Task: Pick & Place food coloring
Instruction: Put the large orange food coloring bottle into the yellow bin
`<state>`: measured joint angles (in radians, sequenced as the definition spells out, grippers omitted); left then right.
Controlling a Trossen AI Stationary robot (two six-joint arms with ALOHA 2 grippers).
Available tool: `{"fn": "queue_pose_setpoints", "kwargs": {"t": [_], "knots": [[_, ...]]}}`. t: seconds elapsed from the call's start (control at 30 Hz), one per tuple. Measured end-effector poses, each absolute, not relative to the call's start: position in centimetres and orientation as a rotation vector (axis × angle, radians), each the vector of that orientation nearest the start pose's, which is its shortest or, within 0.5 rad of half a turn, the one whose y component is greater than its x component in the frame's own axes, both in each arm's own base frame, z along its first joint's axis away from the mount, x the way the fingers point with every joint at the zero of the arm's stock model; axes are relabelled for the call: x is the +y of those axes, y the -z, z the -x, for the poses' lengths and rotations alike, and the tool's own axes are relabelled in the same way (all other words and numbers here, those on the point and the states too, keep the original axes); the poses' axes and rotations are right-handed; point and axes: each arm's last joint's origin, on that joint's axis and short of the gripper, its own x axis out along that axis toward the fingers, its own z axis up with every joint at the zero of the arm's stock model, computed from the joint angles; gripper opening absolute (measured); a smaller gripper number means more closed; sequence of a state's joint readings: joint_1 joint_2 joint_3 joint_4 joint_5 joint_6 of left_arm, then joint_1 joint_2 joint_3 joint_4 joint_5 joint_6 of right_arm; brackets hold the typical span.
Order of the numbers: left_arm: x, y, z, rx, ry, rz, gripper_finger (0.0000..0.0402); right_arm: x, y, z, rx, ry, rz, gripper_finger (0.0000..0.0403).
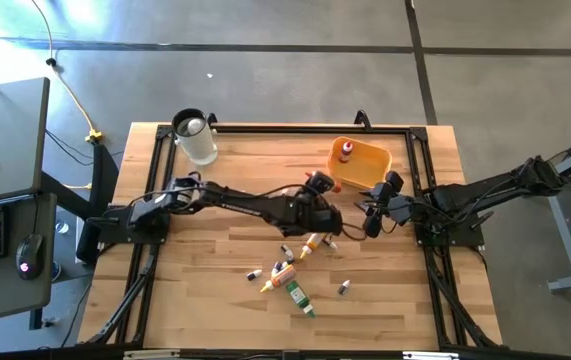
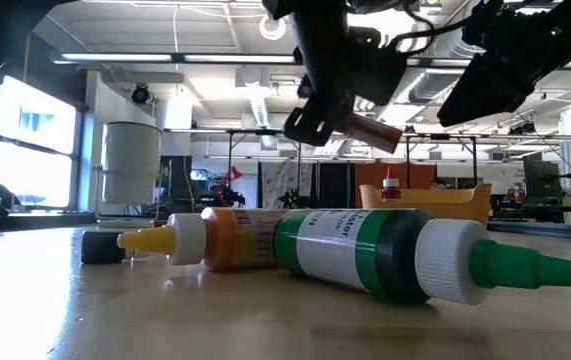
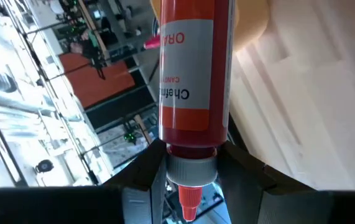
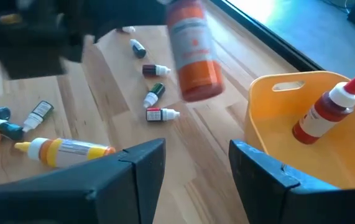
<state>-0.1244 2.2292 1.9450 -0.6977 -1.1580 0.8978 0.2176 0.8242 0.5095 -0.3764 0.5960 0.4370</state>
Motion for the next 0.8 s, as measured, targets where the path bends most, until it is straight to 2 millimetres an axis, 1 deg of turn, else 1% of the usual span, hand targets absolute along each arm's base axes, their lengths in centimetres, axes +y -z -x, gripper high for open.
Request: {"fn": "queue_pose_setpoints", "kwargs": {"t": [0.17,0.33,0.47,0.57,0.7,0.8], "knots": [[-5.1,-23.8,-48.0,1.181,-0.525,-1.392,0.0114,1.8,-22.1,-16.3,0.524,0.516,-0.159,0.0171],[-6.7,-24.5,-48.5,1.115,-0.501,-1.455,0.0114,1.9,-22.3,-16.6,0.510,0.449,-0.197,0.0171],[-7.8,-24.7,-48.8,1.054,-0.426,-1.482,0.0114,2.2,-22.6,-16.9,0.495,0.361,-0.251,0.0171],[-8.3,-24.9,-49.0,1.020,-0.374,-1.496,0.0114,2.3,-22.7,-17.0,0.490,0.315,-0.286,0.0171],[-8.5,-25.1,-49.3,0.990,-0.339,-1.533,0.0114,2.3,-22.7,-17.0,0.481,0.344,-0.342,0.0171],[-8.7,-25.4,-49.5,0.972,-0.333,-1.579,0.0114,2.3,-22.7,-17.0,0.483,0.334,-0.357,0.0171]]}}
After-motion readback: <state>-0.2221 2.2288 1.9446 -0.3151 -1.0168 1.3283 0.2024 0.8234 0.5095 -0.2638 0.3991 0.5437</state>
